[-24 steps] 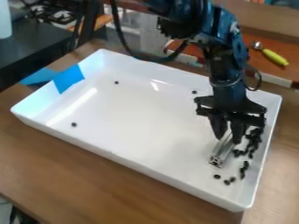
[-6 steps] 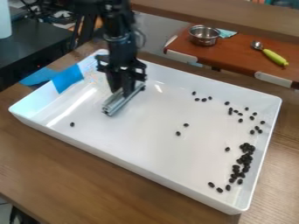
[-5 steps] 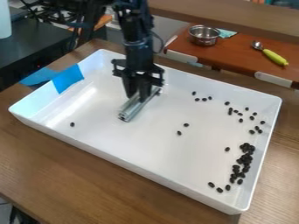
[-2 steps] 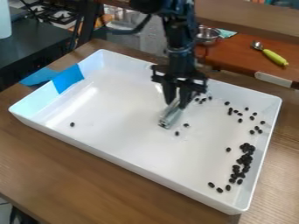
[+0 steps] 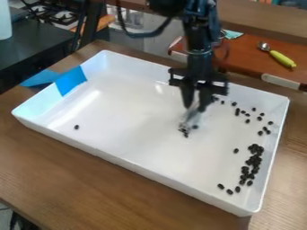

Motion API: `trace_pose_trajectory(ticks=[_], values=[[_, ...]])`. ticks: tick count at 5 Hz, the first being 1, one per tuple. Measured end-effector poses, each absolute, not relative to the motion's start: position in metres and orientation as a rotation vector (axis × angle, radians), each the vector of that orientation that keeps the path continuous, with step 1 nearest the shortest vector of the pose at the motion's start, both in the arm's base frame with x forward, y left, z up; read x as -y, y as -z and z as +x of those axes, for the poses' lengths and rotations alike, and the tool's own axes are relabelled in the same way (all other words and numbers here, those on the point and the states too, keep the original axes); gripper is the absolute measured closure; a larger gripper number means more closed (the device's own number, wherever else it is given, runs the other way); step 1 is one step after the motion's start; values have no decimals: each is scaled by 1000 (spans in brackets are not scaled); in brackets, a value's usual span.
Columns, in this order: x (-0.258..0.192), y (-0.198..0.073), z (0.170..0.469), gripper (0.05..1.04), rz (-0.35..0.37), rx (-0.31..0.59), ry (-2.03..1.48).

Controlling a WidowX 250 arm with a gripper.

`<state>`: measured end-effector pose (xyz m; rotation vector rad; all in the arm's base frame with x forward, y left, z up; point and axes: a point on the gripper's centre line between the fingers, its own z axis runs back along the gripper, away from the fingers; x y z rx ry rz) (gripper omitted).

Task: Sweep into pile

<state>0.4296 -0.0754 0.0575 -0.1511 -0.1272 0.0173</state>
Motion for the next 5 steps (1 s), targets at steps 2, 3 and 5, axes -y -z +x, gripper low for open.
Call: trace_pose_trajectory(ticks=[2, 3, 5], values=[[149, -58, 420, 758, -227, 86, 81], [155, -58, 418, 758, -234, 78, 87], [155, -59, 419, 758, -242, 110, 84]])
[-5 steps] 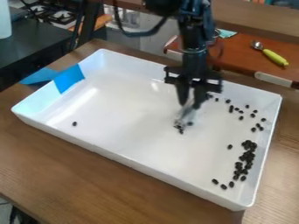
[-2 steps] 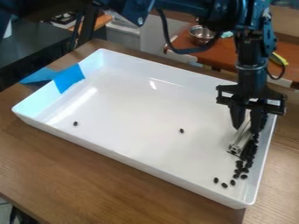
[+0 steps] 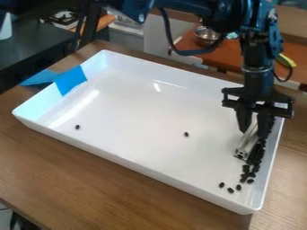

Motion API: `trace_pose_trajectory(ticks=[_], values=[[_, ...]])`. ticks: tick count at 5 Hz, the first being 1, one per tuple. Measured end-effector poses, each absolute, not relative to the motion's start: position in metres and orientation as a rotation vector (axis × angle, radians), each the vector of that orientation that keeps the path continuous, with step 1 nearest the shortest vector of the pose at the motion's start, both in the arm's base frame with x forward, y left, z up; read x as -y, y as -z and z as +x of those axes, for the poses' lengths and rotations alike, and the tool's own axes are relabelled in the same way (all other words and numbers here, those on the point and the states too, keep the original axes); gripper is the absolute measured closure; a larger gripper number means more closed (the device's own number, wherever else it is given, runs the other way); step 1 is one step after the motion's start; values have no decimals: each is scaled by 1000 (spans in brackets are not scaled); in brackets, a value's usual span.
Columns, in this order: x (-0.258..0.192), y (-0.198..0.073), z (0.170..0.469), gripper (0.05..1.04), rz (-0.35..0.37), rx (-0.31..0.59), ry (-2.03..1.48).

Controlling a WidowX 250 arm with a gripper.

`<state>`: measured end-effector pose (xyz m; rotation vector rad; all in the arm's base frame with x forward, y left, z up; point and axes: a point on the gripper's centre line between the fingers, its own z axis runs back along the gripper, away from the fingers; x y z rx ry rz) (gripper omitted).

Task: Sweep into pile

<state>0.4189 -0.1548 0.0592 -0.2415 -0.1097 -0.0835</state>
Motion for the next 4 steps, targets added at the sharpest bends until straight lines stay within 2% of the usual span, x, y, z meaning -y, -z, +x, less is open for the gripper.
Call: trace_pose_trajectory(ticks=[1, 2, 3, 4], values=[[139, -79, 412, 758, -273, 142, 80], [97, -131, 411, 758, -327, 259, 49], [42, -157, 404, 758, -356, 319, -11], [-1, -157, 387, 758, -301, 315, -20]])
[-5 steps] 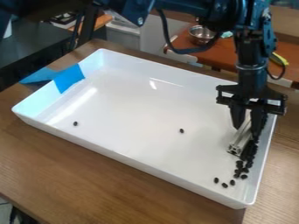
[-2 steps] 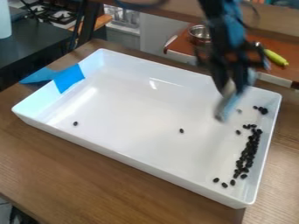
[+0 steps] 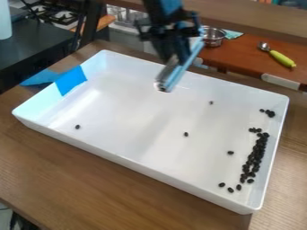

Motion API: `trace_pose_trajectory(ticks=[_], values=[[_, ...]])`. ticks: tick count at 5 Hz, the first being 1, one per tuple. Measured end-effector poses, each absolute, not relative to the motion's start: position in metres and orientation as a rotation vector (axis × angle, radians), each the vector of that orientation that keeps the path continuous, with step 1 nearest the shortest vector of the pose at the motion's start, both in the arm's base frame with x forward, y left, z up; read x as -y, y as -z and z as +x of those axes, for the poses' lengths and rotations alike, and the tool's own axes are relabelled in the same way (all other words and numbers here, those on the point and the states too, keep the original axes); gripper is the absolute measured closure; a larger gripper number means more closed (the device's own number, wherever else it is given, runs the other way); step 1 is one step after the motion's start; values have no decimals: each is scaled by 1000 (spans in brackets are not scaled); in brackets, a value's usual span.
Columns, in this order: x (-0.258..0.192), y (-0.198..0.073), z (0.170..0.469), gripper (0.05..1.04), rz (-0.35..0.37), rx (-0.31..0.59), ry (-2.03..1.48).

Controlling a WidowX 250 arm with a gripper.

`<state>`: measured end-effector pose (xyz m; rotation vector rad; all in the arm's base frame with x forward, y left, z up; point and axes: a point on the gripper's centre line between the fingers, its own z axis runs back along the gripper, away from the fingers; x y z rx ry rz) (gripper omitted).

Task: Sweep into pile

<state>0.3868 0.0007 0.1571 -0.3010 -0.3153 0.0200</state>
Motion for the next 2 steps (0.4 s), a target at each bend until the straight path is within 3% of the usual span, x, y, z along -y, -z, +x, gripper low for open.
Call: trace_pose_trajectory(ticks=[2], values=[[-97, -118, 356, 758, -90, 283, 63]])
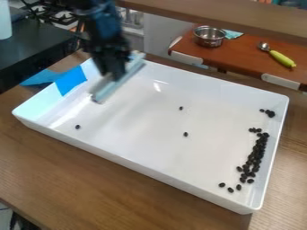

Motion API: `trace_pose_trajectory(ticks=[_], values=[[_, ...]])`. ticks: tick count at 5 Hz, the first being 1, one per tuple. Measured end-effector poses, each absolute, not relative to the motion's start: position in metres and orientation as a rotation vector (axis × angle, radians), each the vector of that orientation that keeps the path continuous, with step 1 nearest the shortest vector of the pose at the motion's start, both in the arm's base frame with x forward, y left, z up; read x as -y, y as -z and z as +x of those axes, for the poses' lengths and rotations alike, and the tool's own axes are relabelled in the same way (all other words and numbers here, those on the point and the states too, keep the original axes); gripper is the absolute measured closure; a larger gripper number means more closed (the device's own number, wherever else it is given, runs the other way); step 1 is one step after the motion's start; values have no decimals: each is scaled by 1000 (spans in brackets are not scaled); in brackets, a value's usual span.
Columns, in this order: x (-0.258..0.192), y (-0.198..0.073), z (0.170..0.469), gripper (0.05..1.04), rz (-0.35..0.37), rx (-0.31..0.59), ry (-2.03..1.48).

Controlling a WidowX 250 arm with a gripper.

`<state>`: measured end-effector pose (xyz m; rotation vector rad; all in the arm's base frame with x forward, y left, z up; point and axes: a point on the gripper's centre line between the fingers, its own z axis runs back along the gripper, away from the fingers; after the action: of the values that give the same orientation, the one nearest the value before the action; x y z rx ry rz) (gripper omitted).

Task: Sweep into pile

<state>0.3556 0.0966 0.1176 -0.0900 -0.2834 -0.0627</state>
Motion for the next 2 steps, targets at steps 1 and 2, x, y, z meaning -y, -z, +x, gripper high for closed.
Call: trace_pose_trajectory(ticks=[1, 2], values=[[-145, -105, 341, 758, -8, 252, 122], [-169, -97, 332, 758, 65, 210, 134]])
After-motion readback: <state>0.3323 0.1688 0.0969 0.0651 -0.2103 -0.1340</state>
